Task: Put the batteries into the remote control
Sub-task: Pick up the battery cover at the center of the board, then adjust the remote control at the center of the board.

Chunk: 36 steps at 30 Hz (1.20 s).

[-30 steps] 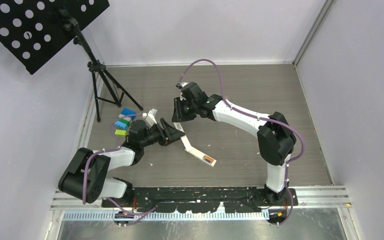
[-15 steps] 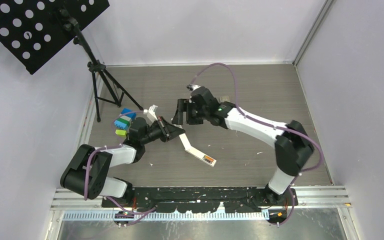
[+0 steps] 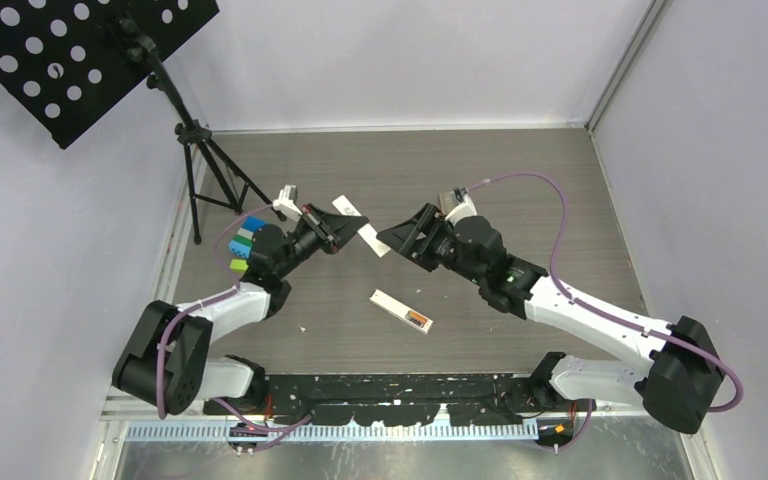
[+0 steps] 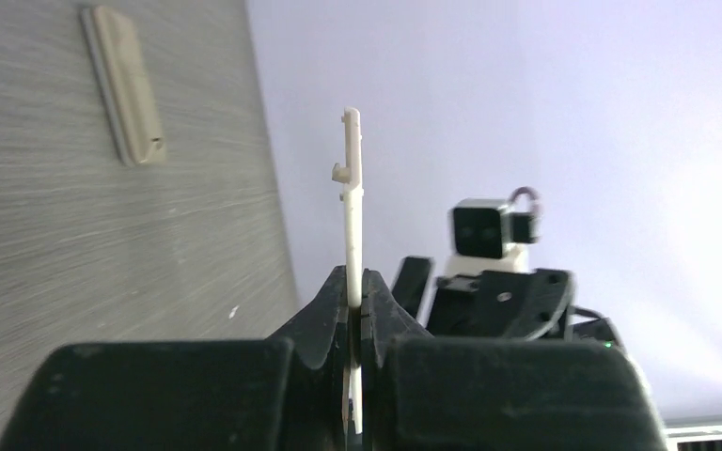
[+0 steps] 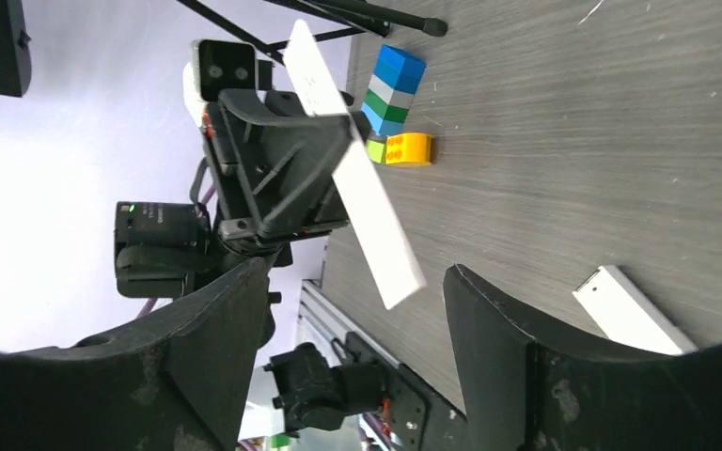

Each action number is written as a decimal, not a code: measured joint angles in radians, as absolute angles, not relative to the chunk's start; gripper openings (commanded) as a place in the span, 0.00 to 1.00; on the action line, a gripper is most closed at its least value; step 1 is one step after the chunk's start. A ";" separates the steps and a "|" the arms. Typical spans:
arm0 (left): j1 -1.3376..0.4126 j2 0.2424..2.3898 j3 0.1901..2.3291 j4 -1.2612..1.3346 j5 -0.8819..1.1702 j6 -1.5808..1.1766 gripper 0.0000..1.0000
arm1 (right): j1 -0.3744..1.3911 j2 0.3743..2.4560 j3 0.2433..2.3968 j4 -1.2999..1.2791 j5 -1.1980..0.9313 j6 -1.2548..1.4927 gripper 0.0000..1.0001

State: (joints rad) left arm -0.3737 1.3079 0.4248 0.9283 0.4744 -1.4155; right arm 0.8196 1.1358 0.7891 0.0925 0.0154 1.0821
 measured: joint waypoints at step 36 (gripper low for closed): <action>-0.519 0.950 0.429 0.060 0.278 -0.895 1.00 | 0.859 0.948 0.843 -0.387 0.279 1.005 0.00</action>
State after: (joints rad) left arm -0.5194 0.9497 0.4290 0.0605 0.2775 -0.8951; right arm 0.8589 0.9478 0.8433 -0.3866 0.2787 1.0046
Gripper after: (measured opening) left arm 0.994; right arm 0.058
